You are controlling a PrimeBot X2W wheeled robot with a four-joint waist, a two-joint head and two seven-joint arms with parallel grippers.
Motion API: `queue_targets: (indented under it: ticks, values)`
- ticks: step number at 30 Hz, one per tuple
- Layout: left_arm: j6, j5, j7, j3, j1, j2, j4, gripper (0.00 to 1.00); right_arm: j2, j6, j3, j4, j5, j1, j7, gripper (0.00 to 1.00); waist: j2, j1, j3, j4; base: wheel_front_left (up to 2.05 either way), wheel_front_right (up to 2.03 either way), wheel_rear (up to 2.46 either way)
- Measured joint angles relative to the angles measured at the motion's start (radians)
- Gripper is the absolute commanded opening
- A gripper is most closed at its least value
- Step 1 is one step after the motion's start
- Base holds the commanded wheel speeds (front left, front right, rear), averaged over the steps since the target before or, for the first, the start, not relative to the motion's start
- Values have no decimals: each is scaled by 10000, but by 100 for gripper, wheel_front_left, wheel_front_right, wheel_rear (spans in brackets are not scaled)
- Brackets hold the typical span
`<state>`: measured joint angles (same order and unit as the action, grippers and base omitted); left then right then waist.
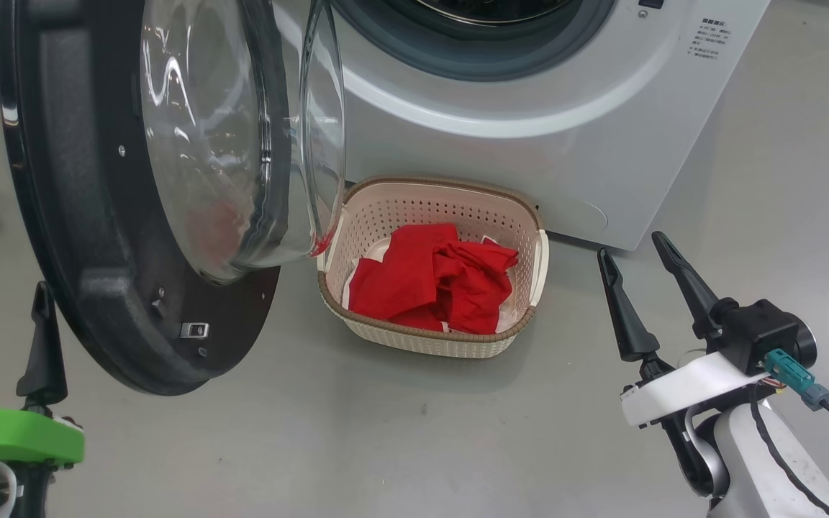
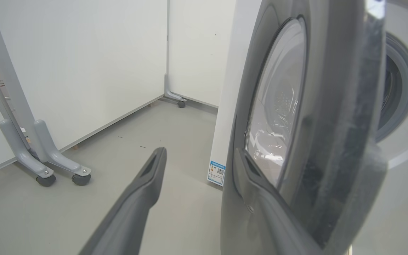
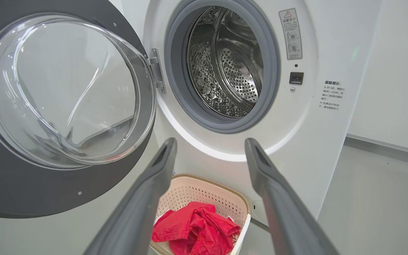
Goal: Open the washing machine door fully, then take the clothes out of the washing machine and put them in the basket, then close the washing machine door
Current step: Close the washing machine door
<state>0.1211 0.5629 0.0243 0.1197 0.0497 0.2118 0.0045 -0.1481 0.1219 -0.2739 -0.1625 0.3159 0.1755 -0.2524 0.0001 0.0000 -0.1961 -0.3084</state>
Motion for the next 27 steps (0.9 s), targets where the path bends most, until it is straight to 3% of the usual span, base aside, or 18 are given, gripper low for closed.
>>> queue_targets:
  ticks: [27]
  values:
    - [0, 17, 1104, -491, -1, 364, 1095, 100, 119, 0, 33, 6, -12, -19, 0, 100, 0, 0, 105, -4, 0, 0, 0]
